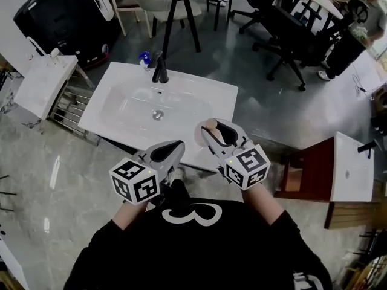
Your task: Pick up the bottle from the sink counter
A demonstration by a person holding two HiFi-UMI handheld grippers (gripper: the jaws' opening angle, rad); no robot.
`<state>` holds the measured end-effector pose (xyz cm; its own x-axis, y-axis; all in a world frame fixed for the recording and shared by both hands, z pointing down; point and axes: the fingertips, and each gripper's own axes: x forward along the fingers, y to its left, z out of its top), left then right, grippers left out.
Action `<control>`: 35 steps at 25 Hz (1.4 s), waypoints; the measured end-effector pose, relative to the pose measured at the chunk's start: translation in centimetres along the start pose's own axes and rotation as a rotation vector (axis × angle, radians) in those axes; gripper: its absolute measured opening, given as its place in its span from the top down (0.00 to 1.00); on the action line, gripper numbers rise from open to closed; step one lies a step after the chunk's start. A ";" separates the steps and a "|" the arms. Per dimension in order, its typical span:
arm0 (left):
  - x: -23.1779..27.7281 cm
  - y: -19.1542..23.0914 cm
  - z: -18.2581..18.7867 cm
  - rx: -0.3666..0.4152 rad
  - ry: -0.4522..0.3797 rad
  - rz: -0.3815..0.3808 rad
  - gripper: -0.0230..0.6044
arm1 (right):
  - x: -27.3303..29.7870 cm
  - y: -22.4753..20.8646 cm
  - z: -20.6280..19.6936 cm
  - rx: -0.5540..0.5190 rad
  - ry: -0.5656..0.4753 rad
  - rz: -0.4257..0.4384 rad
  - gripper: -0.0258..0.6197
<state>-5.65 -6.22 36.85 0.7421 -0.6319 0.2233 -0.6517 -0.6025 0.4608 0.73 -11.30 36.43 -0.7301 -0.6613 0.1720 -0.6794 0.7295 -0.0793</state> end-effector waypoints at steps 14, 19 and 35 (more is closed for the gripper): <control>-2.2 -4.0 0.6 0.048 -0.046 -0.006 0.94 | -4.3 3.7 2.4 -0.026 -0.039 0.029 0.75; -2.4 -5.3 0.3 0.053 -0.050 -0.008 0.94 | -5.8 4.1 2.5 -0.023 -0.042 0.028 0.75; -3.1 -8.6 -1.0 0.071 -0.057 0.002 0.94 | -8.8 5.2 2.4 -0.031 -0.056 0.043 0.75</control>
<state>-2.19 1.36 33.10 0.7318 -0.6589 0.1740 -0.6644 -0.6329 0.3976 3.42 -2.10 32.11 -0.7619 -0.6376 0.1140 -0.6457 0.7617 -0.0545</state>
